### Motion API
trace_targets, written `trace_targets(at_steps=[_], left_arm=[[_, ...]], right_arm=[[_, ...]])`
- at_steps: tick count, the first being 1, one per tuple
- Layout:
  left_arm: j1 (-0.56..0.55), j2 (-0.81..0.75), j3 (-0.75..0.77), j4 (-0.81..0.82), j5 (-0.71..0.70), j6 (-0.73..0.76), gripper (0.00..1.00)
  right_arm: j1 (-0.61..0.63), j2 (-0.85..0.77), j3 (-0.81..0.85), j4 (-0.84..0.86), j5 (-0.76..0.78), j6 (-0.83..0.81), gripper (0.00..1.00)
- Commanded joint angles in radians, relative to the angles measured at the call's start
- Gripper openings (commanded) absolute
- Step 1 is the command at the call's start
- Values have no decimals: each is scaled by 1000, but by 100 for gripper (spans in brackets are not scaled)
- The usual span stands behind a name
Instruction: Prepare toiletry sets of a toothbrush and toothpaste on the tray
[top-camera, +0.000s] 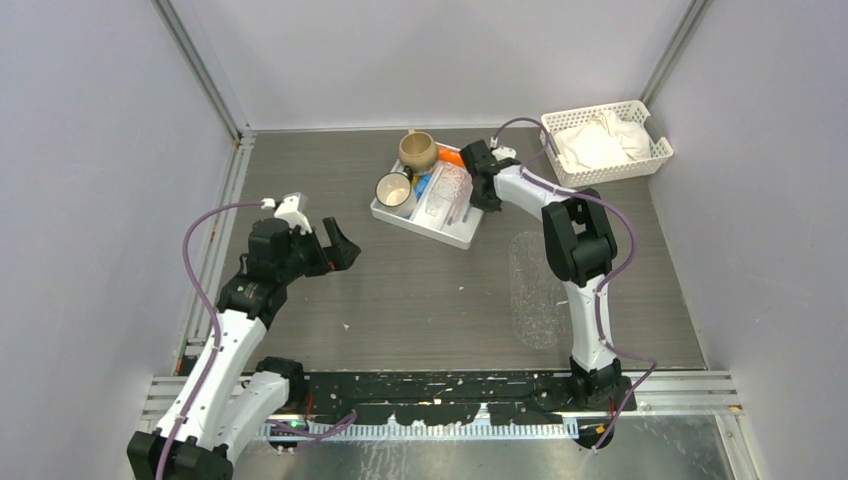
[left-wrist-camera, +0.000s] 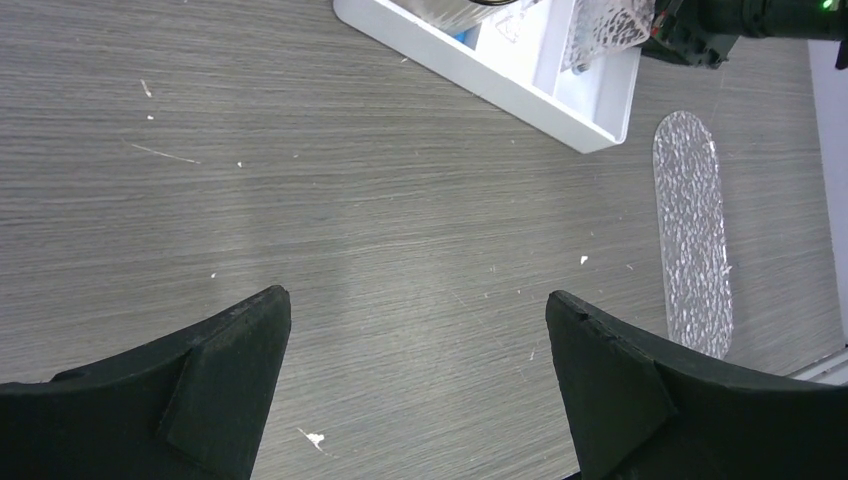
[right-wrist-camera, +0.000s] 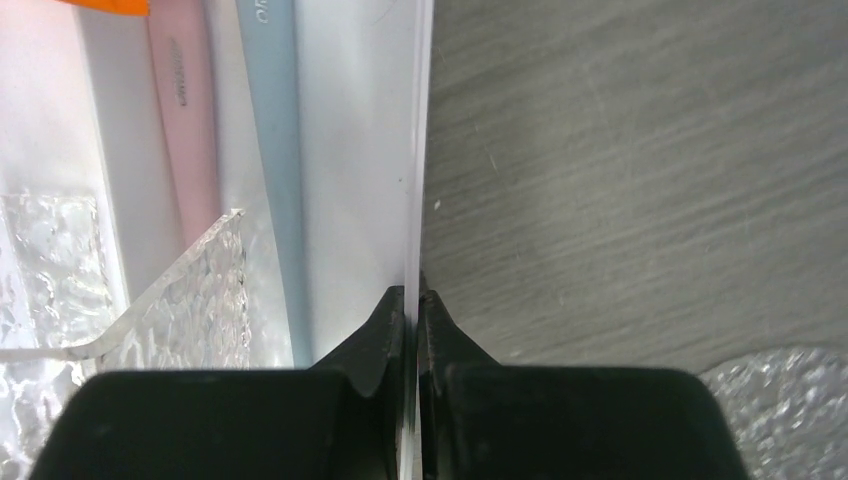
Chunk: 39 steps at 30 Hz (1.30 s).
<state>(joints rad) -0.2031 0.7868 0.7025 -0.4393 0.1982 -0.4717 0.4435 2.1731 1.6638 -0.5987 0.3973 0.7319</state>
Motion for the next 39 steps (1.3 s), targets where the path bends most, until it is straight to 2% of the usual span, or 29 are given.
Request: trace_targets(at_steps=[1,5,6,9,11,15,22,25,30,33,39], left_arm=[[-4,13,-16,61,8,-6,100],[-4,36,-33,87,15,-11,100],[-4,41,-34,89,18,-11,100],[-4,50,-32,89,13,-7,100],[-4,52,-28,87,8,-3,100],[-5,63,-13,82,3,-3,100],[-4,56,5,70,-7,-6,100],[-4,45,16,52,-18,4,100],[-4,33,24,35,-17,4,100],[-4,21,28,27,-8,-2,100],[-4,-3,41,-5,0,0,100]], right_arm=[[-23,-1,74,66,20,-240,0],[-28,5,75,94,58,-387,0],[-29,6,81,103,74,-415,3],[-34,3,92,139,86,-480,26],[-45,-8,105,150,76,-492,50],[-66,-83,95,161,37,-491,66],[-65,-385,-129,105,156,-400,71],[-69,-533,-341,78,202,-299,70],[-74,-696,-661,115,145,-95,70],[-74,-709,-755,124,163,-7,72],[-107,-598,-753,70,208,69,73]])
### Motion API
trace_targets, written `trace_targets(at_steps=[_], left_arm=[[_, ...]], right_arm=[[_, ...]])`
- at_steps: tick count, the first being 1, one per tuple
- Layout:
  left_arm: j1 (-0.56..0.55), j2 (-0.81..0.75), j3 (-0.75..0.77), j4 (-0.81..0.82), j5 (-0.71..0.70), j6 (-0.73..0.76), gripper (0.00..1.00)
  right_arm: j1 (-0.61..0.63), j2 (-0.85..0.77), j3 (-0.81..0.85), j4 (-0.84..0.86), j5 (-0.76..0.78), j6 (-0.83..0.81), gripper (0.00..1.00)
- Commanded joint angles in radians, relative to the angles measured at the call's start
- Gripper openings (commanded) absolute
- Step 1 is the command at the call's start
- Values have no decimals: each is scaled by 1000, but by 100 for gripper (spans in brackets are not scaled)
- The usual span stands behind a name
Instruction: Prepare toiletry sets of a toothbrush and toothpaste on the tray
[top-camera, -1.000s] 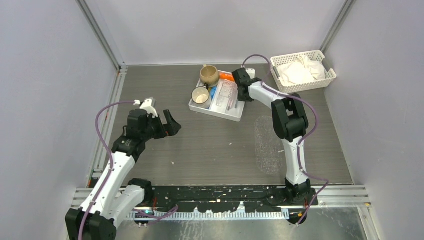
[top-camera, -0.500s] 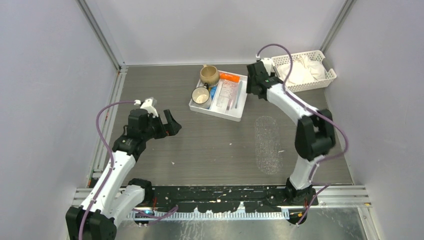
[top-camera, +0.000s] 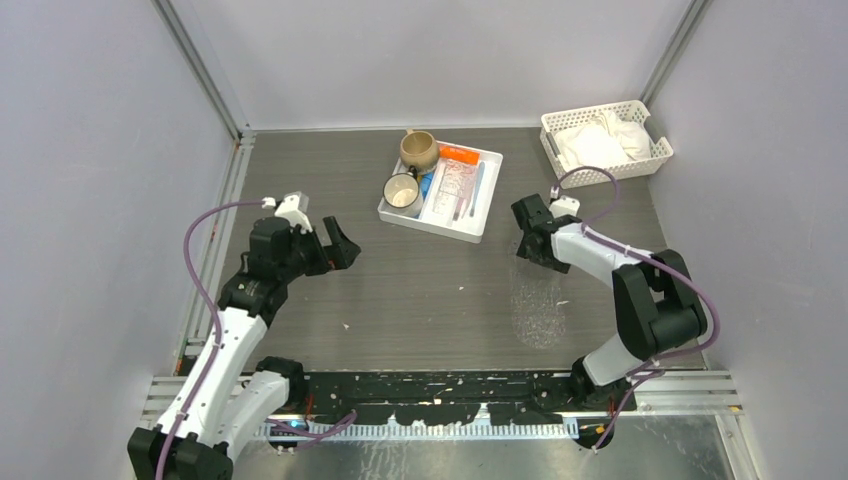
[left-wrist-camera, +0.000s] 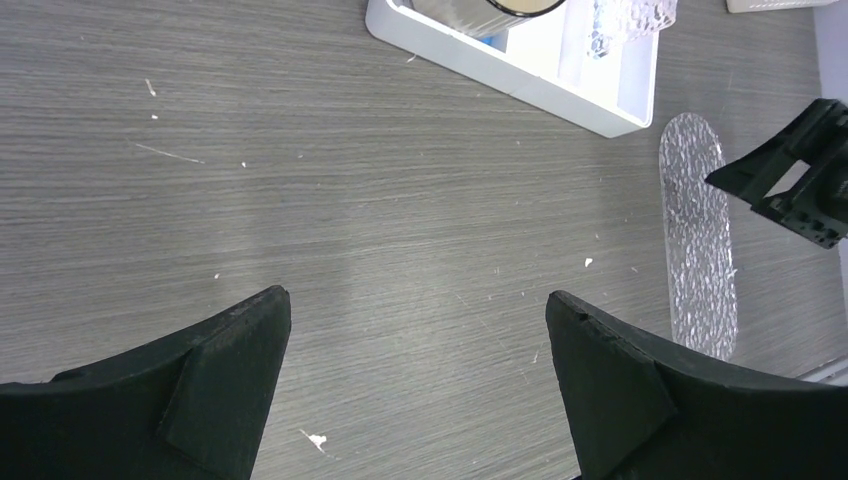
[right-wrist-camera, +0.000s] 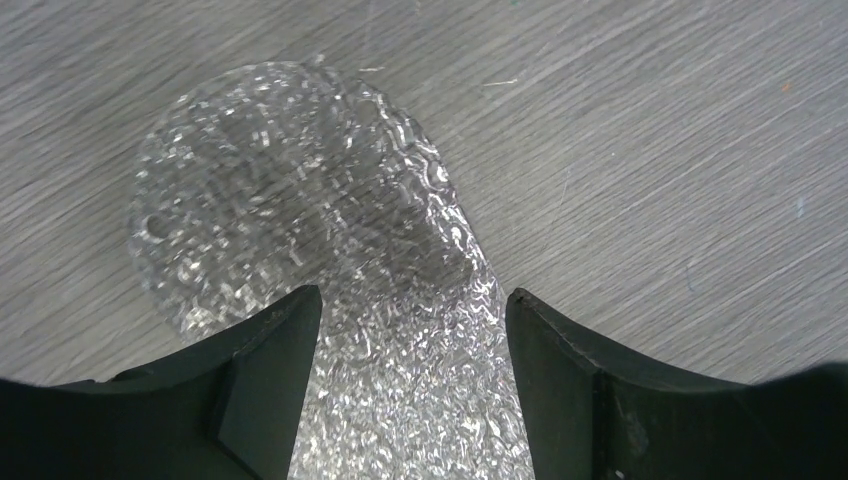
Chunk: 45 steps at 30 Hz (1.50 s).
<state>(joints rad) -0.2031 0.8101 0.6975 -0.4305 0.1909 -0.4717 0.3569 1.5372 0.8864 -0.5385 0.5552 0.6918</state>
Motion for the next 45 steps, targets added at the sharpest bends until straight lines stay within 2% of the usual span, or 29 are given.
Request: trace_targets(at_steps=[1,7,18,29,33,39,45], left_arm=[[-4,-31,46,-19,7,1,100],[-4,-45,25,-14,13,-1,100],[-5,-30,11,-8,18,13,100],[-4,-13,5,5,15,14,100],[-4,-20,3,5,16,12,100],[-4,-29,8,-1,23,5,100],[-4,-45,-3,-3,18,3,100]], right_arm=[[-28,51,19,26,38,114,73],[-95,86,22,133,-25,81,74],[-218,223,230,94,-54,41,74],[-243,387,407,33,-83,-9,74],[-243,398,352,60,-136,-9,73],[-218,315,205,107,-179,9,72],[-132,222,74,140,-152,26,71]])
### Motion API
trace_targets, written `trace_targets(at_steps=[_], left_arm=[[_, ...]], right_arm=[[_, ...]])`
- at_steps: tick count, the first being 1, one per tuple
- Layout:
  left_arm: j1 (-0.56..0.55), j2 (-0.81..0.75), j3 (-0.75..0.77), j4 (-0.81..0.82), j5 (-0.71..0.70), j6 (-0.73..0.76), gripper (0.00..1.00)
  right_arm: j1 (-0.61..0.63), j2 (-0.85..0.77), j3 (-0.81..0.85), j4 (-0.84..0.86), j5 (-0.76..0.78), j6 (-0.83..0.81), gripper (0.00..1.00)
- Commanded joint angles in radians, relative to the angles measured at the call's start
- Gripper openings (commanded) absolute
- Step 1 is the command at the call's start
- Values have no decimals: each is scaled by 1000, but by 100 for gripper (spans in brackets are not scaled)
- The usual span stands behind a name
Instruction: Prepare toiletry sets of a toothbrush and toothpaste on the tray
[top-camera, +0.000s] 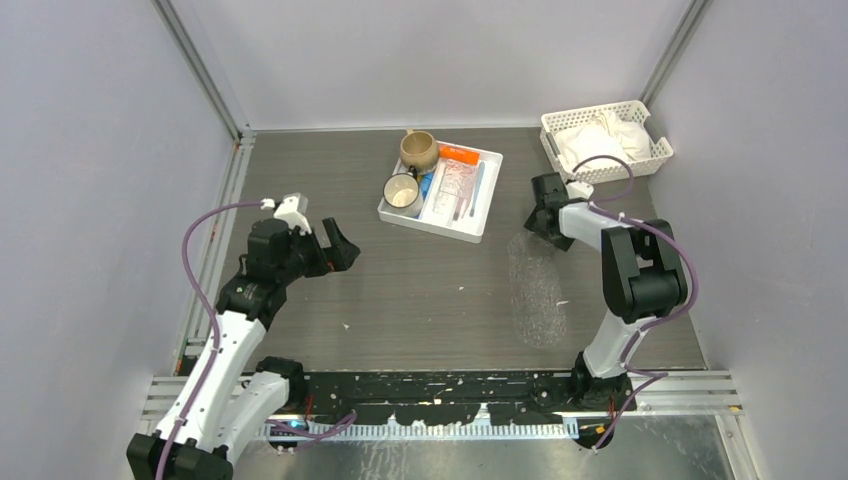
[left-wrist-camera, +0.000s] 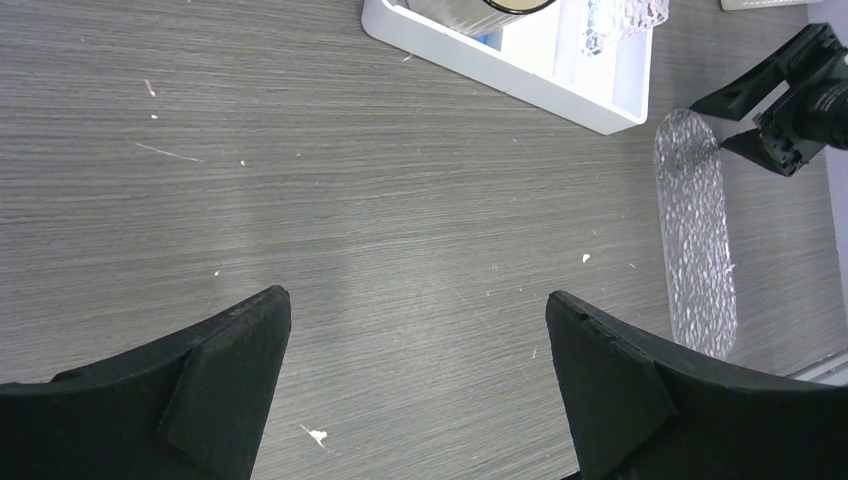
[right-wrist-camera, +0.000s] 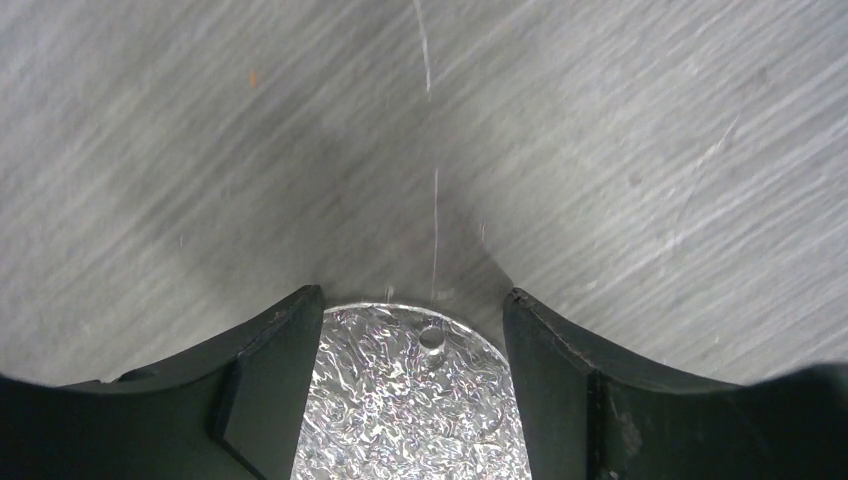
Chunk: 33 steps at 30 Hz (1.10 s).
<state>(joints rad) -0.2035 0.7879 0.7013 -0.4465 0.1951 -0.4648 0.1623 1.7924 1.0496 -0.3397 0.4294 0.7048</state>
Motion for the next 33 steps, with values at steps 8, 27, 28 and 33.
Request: trace_targets(at_steps=[8,27,28,33], left_arm=[[-4,-17,-28,32,20,-14,100],[-4,-33,-48,35,10,-17,100],[-4,-35,-49,35,10,-18,100],[-4,-42,-50,26,9,-17,100]], right_arm=[[227,-66,-128,-31,-15,66,71],[615,19,-126,37,-15,205,71],[636,28,-115,37,-13,206,71],[745,102,-24,33,-15,206,71]])
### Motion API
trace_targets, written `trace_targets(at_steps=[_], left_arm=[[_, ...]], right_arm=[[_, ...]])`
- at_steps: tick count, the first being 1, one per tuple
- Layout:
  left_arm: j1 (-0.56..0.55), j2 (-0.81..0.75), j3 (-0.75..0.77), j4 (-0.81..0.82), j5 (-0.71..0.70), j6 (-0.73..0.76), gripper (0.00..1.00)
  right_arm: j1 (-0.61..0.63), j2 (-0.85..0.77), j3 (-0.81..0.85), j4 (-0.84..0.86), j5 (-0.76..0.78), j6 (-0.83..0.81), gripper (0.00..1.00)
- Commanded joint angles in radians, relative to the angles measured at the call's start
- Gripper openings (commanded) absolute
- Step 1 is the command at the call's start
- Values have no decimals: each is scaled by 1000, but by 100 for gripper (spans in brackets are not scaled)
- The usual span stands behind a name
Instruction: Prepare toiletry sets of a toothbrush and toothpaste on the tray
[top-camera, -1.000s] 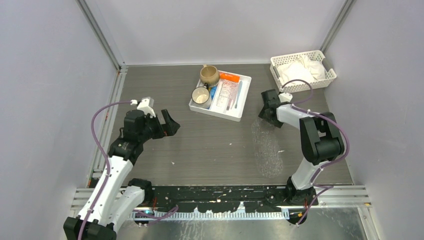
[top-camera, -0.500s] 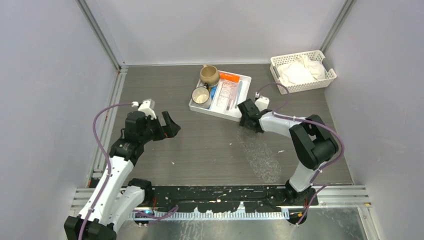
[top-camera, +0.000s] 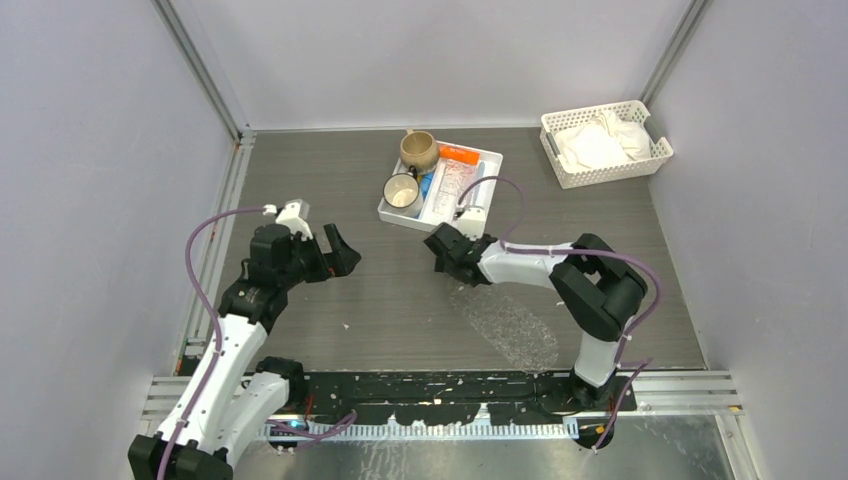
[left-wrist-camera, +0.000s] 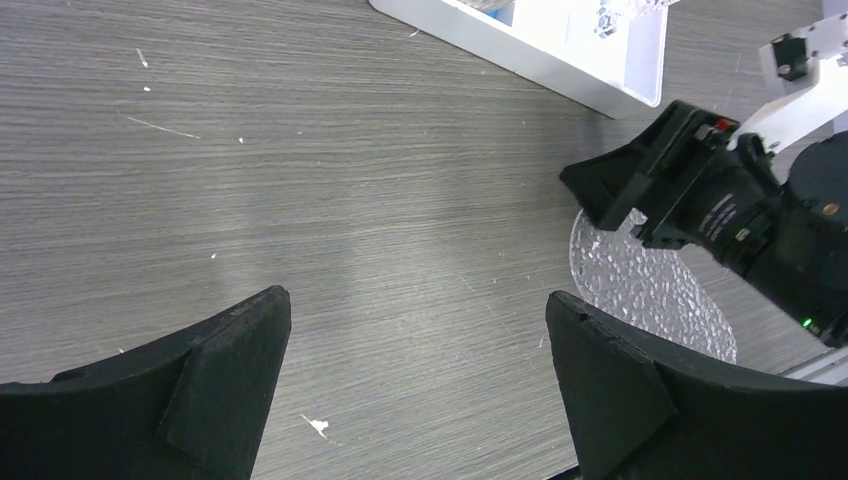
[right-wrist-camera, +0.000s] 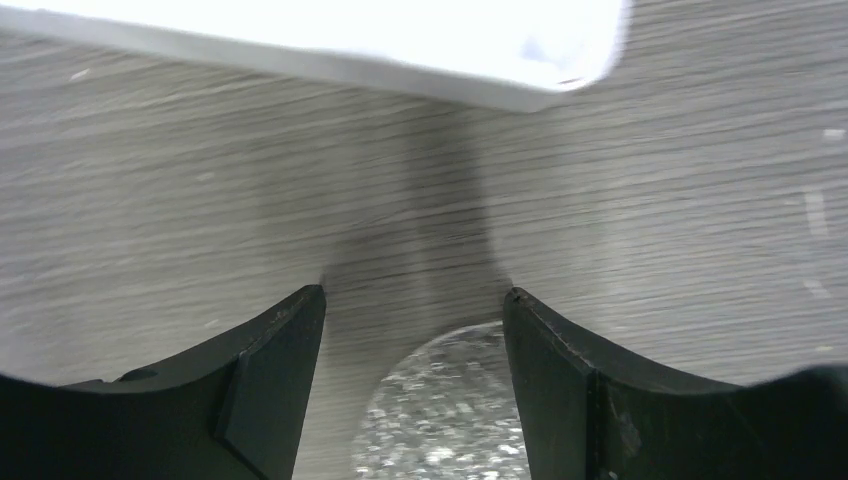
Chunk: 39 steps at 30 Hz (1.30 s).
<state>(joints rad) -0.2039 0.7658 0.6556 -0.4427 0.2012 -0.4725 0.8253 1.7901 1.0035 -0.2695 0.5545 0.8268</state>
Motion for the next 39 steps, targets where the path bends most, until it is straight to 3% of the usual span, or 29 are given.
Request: trace_targets(at_steps=[1,7,11,17,24,30,39], left_arm=[[-3,-23,-3,18,0,-8,100],[-3,-34,10,-3,-10,3,100],[-3,-34,12,-7,-10,5,100],[-3,-24,7,-1,-5,5,100],[-4,-11,-7,31,7,-9,100],[-3,-14,-1,16,5,-3,100],[-3,-11,-9,28,10,-9,100]], right_arm=[[105,123,46,-42,-138,84,71],[184,184,145,-61,-137,66,71],[194,110,139,-102,-58,59,71],[207,-107,9,-223,107,113,74],[231,-278,-155,-194,147,162,75],[231,-293,-185,-237,168,203,77],[231,-306,-337,-49,177,243,79]])
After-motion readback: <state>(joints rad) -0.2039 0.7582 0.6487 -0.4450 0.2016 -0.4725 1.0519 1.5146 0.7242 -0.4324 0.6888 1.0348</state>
